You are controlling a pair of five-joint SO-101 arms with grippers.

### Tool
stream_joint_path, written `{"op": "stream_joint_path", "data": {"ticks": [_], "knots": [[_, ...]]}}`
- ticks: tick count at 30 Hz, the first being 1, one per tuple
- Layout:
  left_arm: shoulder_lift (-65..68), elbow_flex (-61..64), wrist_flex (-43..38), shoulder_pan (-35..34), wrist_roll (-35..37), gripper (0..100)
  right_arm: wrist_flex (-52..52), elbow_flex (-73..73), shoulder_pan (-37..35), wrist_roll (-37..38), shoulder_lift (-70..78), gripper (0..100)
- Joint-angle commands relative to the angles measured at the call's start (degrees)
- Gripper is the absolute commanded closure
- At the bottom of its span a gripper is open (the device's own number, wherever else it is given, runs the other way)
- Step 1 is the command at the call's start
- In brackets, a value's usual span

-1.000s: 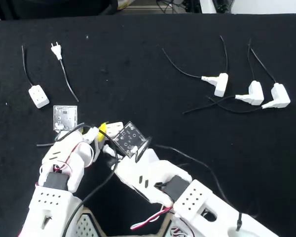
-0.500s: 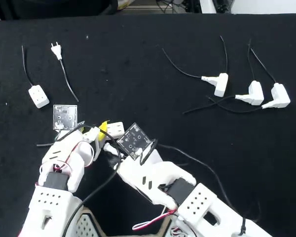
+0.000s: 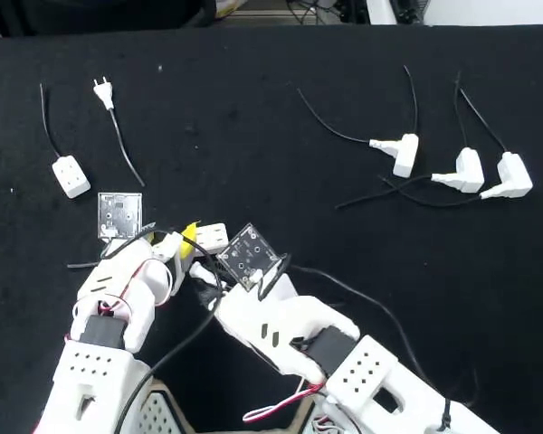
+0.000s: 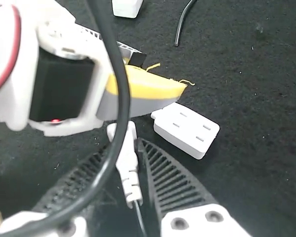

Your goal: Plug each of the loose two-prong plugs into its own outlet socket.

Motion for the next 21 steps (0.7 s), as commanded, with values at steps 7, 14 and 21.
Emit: {"op": "stream_joint_path", "data": {"ticks": [7, 14, 21], "knots": [[0.9, 2.5, 0.2, 1.3, -0.7, 76, -3.0, -1.4, 4.0, -1.1, -3.5, 98.8], [0.9, 2.7, 0.2, 1.3, -0.7, 76, -3.0, -1.4, 4.0, -3.0, -3.5, 98.8], [0.9, 2.8, 0.2, 1.3, -0.7, 77, -2.8, -1.4, 4.0, -3.3, -3.5, 98.8]]}}
